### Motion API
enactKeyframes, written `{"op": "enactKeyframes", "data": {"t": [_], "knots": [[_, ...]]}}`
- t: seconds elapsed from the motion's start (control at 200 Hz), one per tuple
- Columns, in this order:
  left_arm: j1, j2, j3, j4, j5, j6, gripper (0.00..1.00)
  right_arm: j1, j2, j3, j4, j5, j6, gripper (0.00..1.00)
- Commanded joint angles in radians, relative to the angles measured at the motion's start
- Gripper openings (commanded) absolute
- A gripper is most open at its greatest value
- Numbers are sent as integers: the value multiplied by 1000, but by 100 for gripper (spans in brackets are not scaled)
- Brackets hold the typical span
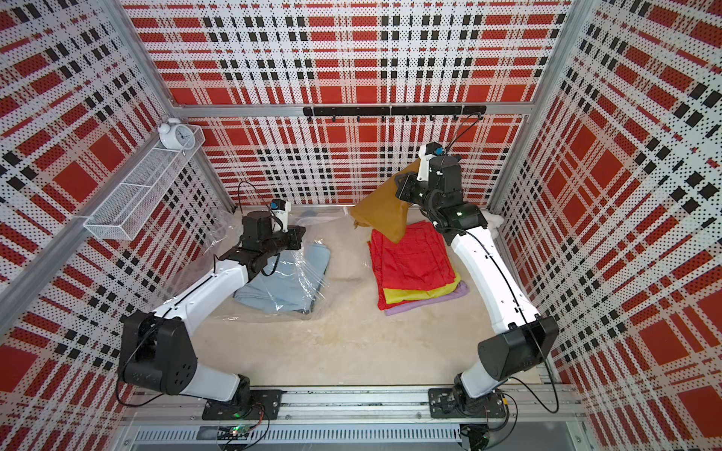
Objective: Take the trousers out of the vacuum bag
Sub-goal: Take out the trousers from the vacuum bag, then place the trousers at the center of the board.
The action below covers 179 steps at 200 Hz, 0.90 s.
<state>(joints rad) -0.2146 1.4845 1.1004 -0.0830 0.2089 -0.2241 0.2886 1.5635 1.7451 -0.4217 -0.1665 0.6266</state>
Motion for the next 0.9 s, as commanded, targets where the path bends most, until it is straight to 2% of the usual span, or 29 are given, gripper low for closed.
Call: {"op": "enactKeyframes", "data": {"t": [0.0, 0.331, 0.666, 0.892], "knots": [[9, 1, 9, 18, -8, -1, 0, -27, -40, -7, 225, 45, 47, 0], [8, 7, 9, 19, -11, 0, 0, -71, 47, 7, 314, 40, 94, 0], [13, 17, 11, 18, 1, 1, 0, -82, 24, -62, 383, 59, 104, 0], [16, 21, 14, 15, 5, -3, 0, -91, 72, 14, 363, 46, 110, 0]]}}
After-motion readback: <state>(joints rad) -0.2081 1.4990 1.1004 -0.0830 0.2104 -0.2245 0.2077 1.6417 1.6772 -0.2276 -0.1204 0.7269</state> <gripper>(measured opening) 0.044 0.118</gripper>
